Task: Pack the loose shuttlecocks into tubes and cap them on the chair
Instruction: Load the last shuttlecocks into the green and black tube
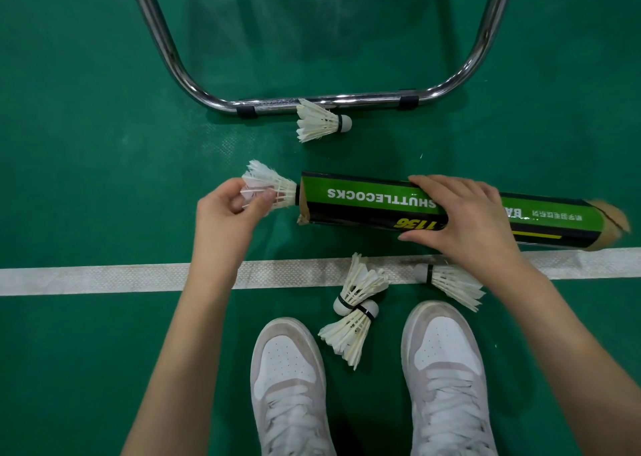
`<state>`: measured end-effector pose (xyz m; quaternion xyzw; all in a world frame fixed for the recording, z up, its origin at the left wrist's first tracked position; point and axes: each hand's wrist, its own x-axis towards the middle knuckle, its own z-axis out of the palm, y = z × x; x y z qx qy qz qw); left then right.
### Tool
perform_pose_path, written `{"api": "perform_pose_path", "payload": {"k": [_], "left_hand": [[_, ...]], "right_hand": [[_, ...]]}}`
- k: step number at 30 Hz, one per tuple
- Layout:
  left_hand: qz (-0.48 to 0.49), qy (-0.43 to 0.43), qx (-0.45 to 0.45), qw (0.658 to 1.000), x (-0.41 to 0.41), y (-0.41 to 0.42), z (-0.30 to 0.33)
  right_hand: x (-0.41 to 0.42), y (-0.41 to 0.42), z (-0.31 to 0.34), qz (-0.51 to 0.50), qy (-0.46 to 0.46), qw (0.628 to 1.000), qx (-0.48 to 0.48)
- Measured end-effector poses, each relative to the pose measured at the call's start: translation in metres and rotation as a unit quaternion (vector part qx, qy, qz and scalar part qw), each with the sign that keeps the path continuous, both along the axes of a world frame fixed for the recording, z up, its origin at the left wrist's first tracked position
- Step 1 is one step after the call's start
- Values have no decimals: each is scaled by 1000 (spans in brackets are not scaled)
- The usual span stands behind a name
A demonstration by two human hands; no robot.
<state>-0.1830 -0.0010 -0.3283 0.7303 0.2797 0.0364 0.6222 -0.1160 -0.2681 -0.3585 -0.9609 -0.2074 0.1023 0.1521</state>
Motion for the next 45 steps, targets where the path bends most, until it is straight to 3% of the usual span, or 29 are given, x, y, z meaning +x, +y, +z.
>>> {"api": "perform_pose_path", "payload": {"k": [8,19,29,38,45], "left_hand": [[-56,11,-78,995,-1,-22,-9],[-44,14,-46,998,1,-34,-9],[-101,5,-135,986,-1,-39,-13],[-145,18,-154,977,-3,-28,-18],[-259,91,-238,932,2,-12,-15]], "right_hand": [[-3,2,0,-3,-5,1000,11],[-5,-1,-1,-2,-19,1000,21],[-6,1,0,3,-18,1000,13],[-8,2,-2,8,-31,999,16],[-11,1,-2,24,-29,999,13]]}}
